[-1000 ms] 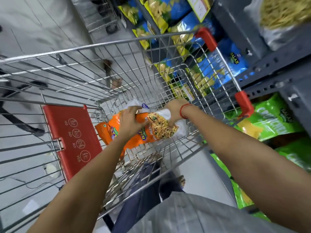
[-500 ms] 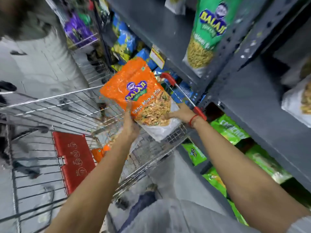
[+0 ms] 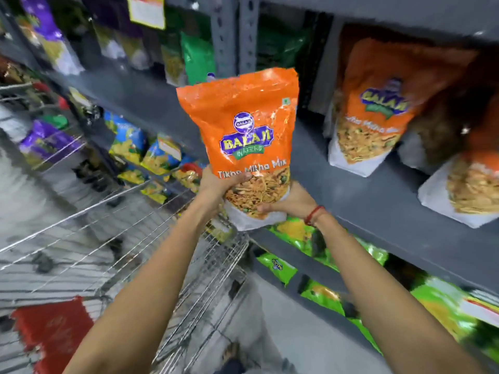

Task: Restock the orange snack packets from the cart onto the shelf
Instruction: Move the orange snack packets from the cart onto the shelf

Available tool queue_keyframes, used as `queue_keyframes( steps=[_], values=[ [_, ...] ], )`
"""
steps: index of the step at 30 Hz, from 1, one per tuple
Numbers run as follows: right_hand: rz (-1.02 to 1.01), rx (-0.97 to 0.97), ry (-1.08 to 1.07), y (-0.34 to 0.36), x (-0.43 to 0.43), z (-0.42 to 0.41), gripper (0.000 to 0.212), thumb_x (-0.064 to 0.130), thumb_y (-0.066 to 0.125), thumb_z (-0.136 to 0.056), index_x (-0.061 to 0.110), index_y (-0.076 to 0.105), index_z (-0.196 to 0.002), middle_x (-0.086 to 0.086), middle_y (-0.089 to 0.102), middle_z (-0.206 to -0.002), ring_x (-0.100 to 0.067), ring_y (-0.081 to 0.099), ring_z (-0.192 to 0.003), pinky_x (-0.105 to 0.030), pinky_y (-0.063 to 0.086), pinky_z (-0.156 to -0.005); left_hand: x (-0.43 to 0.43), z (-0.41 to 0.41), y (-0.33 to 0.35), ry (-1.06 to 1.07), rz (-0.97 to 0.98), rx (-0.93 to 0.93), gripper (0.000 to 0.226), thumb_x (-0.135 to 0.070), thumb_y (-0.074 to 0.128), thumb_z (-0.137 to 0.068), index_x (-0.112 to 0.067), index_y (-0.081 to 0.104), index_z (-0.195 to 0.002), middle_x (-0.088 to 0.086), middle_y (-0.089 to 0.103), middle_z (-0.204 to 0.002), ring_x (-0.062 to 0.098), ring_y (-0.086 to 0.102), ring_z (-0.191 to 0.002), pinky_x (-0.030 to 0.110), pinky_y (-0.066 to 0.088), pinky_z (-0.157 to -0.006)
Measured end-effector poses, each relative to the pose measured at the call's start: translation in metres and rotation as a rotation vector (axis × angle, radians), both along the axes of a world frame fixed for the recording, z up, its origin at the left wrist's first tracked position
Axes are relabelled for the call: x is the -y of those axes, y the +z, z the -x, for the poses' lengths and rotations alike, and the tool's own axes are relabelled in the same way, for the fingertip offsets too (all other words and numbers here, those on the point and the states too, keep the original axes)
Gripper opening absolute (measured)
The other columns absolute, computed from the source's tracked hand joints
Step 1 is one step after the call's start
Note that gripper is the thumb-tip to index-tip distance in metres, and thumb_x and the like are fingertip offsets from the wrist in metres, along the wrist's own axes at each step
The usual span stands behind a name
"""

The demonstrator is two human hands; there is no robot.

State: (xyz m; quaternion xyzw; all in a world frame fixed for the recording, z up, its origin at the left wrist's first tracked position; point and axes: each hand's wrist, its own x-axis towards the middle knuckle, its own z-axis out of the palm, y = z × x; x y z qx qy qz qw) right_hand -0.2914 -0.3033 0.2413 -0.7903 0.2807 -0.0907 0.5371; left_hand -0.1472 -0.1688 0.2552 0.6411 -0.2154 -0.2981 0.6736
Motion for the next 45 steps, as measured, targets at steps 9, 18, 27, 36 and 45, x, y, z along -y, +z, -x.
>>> queue_keyframes(
  steps=[9, 18, 27, 36, 45],
  values=[
    [0.249, 0.098, -0.564, 0.018, 0.068, 0.107, 0.077, 0.028, 0.092, -0.048, 0.015, 0.058, -0.115, -0.006, 0.069, -0.116, -0.02, 0.063, -0.108, -0.038, 0.05, -0.096, 0.126, 0.077, 0.052, -0.424, 0.058, 0.241, 0.045, 0.003, 0.081, -0.06, -0.015, 0.065, -0.099, 0.009, 0.069, -0.101, -0.001, 0.067, -0.076, 0.017, 0.055, -0.07],
    [0.148, 0.171, -0.797, -0.021, 0.098, 0.157, 0.081, 0.033, 0.093, -0.042, 0.017, 0.056, -0.112, -0.003, 0.068, -0.114, -0.019, 0.062, -0.108, -0.042, 0.049, -0.098, 0.199, 0.125, 0.036, -0.622, -0.047, 0.182, 0.064, -0.009, 0.085, -0.058, -0.011, 0.058, -0.116, 0.012, 0.067, -0.117, 0.017, 0.066, -0.097, 0.036, 0.054, -0.088],
    [0.2, 0.161, -0.852, -0.023, 0.112, 0.159, 0.093, 0.039, 0.092, -0.04, 0.02, 0.05, -0.121, -0.004, 0.064, -0.122, -0.022, 0.058, -0.115, -0.035, 0.044, -0.101, 0.223, 0.125, 0.036, -0.699, -0.082, 0.164, 0.074, -0.022, 0.087, -0.057, -0.018, 0.053, -0.123, 0.003, 0.067, -0.116, 0.019, 0.064, -0.105, 0.042, 0.052, -0.094],
    [0.258, 0.427, -1.076, -0.043, 0.043, 0.151, 0.072, 0.036, 0.083, -0.063, 0.027, 0.048, -0.126, 0.001, 0.053, -0.126, -0.01, 0.052, -0.119, -0.04, 0.049, -0.097, 0.137, 0.073, 0.011, -0.623, -0.033, 0.088, 0.047, -0.015, 0.069, -0.08, -0.018, 0.052, -0.125, 0.005, 0.061, -0.124, -0.003, 0.061, -0.104, 0.012, 0.048, -0.087],
    [0.386, 0.356, -0.608, -0.054, -0.073, 0.007, 0.032, 0.02, 0.07, -0.079, 0.007, 0.06, -0.107, -0.009, 0.058, -0.104, -0.033, 0.061, -0.091, -0.053, 0.053, -0.077, -0.009, -0.013, -0.07, -0.249, -0.171, -0.137, 0.033, 0.002, 0.058, -0.084, -0.006, 0.056, -0.116, 0.004, 0.065, -0.091, 0.0, 0.067, -0.063, 0.017, 0.055, -0.061]
  ],
)
